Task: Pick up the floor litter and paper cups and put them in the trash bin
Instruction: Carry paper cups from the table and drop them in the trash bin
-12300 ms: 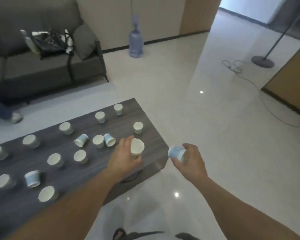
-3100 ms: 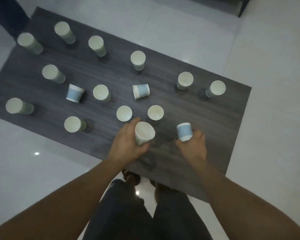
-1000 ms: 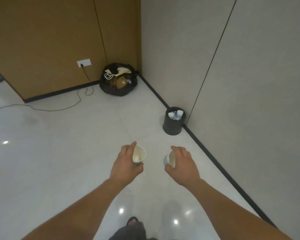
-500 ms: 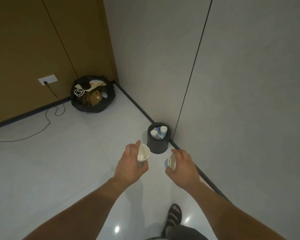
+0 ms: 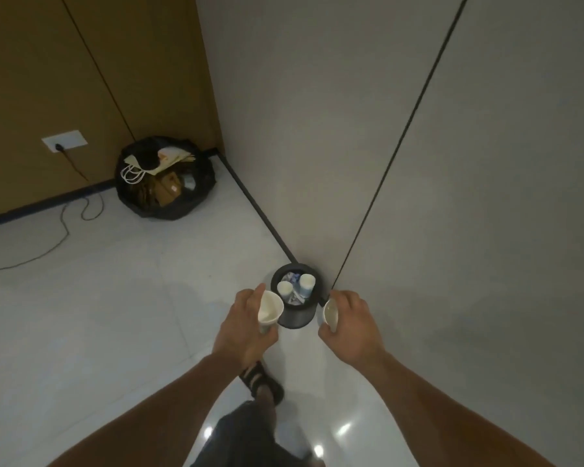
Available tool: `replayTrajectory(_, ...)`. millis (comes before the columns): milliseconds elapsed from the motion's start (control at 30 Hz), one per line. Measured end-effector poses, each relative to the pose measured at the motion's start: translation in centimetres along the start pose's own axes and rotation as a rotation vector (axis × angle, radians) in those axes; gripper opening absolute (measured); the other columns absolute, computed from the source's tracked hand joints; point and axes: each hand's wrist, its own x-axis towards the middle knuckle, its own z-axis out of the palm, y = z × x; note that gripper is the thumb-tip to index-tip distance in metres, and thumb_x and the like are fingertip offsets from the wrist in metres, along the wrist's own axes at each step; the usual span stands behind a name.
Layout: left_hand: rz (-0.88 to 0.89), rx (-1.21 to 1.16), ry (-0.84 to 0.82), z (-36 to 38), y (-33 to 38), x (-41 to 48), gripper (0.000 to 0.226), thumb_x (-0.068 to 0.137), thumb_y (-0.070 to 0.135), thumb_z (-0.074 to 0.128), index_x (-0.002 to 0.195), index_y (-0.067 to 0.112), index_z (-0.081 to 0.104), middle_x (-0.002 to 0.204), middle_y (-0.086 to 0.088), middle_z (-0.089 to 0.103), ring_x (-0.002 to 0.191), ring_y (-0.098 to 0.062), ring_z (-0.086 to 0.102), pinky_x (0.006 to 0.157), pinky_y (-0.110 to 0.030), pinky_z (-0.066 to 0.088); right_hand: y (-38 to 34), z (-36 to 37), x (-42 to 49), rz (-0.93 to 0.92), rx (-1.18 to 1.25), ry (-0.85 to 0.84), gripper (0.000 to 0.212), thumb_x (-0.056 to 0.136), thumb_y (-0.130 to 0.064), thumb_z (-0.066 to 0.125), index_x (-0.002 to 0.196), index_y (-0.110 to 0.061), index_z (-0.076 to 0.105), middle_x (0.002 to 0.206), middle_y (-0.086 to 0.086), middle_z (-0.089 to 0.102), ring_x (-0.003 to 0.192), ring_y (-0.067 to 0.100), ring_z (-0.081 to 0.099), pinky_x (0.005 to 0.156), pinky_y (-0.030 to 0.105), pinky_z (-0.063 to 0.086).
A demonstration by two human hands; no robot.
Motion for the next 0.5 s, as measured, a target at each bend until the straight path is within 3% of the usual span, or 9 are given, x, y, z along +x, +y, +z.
replayTrajectory(267,-0.114,-0.095,-0.092,2.9,-3.3,16.1,0.086,0.078,0.041,0.074,0.145,0.029,0.022,0.142,0.004,0.031,0.122,-0.018,0.046,0.098,-0.029,0.044,1.0,1.8,14.6,0.071,-0.006,-0.080,0.069,0.081,-0.038,0.065,0.142,-0.021,0.038,0.141,0.002,0.040,0.122,0.021,0.041,0.097,0.029,0.042)
replayTrajectory(367,-0.128,-0.116,-0.118,4.5,-4.7,20.9,0.085,0.076,0.038,0.076,0.144,0.027,0.026,0.139,0.004,0.035,0.119,-0.017,0.046,0.093,-0.026,0.043,1.6,3.9,19.4,0.125,0.015,-0.116,0.072,0.083,-0.040,0.067,0.144,-0.024,0.033,0.143,-0.001,0.038,0.125,0.018,0.042,0.100,0.028,0.043)
replayTrajectory(500,-0.147,-0.126,-0.115,8.8,-8.5,26.1,0.083,0.074,0.030,0.080,0.142,0.024,0.032,0.136,0.002,0.040,0.115,-0.019,0.049,0.087,-0.022,0.045,3.8,9.5,26.5,0.116,0.039,-0.153,0.067,0.083,-0.038,0.071,0.139,-0.020,0.040,0.135,0.001,0.049,0.120,0.016,0.048,0.094,0.022,0.045)
